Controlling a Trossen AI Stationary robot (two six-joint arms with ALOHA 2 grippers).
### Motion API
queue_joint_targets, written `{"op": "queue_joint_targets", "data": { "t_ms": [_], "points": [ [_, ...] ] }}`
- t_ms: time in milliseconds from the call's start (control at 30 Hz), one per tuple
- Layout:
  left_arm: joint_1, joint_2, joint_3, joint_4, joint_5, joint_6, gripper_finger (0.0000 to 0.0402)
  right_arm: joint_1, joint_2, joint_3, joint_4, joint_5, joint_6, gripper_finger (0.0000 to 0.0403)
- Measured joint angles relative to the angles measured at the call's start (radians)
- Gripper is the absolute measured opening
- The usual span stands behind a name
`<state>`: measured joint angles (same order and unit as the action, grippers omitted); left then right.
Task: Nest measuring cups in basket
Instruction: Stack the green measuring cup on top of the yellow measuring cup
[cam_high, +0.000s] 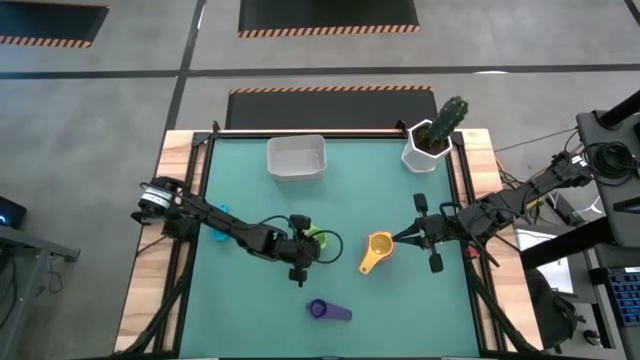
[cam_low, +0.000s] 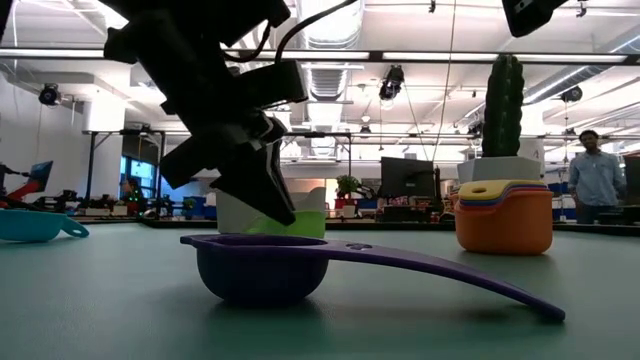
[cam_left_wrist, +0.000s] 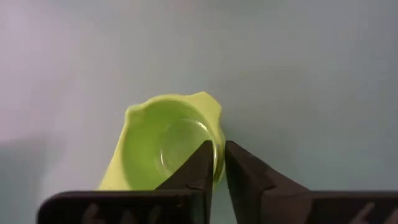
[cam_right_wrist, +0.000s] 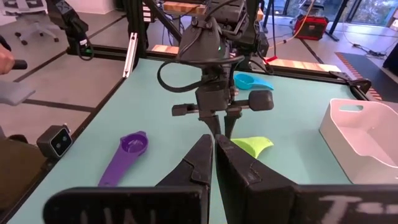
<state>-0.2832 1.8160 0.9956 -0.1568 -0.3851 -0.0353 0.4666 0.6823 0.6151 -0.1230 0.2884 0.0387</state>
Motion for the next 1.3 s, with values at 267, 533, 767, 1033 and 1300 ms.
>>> {"op": "queue_joint_targets", "data": {
  "t_ms": [267, 533, 767, 1033, 1300],
  "points": [
    [0.000, 0.000, 0.052, -0.001, -0.037, -0.046, 0.0002, 0.000, 0.000, 0.000, 0.000, 0.000, 0.002, 0.0009],
    [0.000, 0.000, 0.248, -0.002, -0.080, -0.285, 0.0001, 0.000, -0.007, 0.000, -0.005, 0.000, 0.003, 0.0009],
    [-0.002, 0.023, 0.392, -0.002, -0.127, -0.598, 0.0001, 0.000, -0.064, 0.000, -0.062, 0.000, 0.023, 0.0009],
    [-0.015, 0.190, 0.604, -0.050, -0.128, -0.673, 0.0000, 0.000, -0.130, 0.000, -0.159, 0.000, 0.068, 0.0009],
    [-0.021, 0.368, 0.920, -0.411, -0.224, -0.638, 0.0000, 0.000, -0.151, 0.000, -0.203, 0.000, 0.058, 0.0009]
  ]
}}
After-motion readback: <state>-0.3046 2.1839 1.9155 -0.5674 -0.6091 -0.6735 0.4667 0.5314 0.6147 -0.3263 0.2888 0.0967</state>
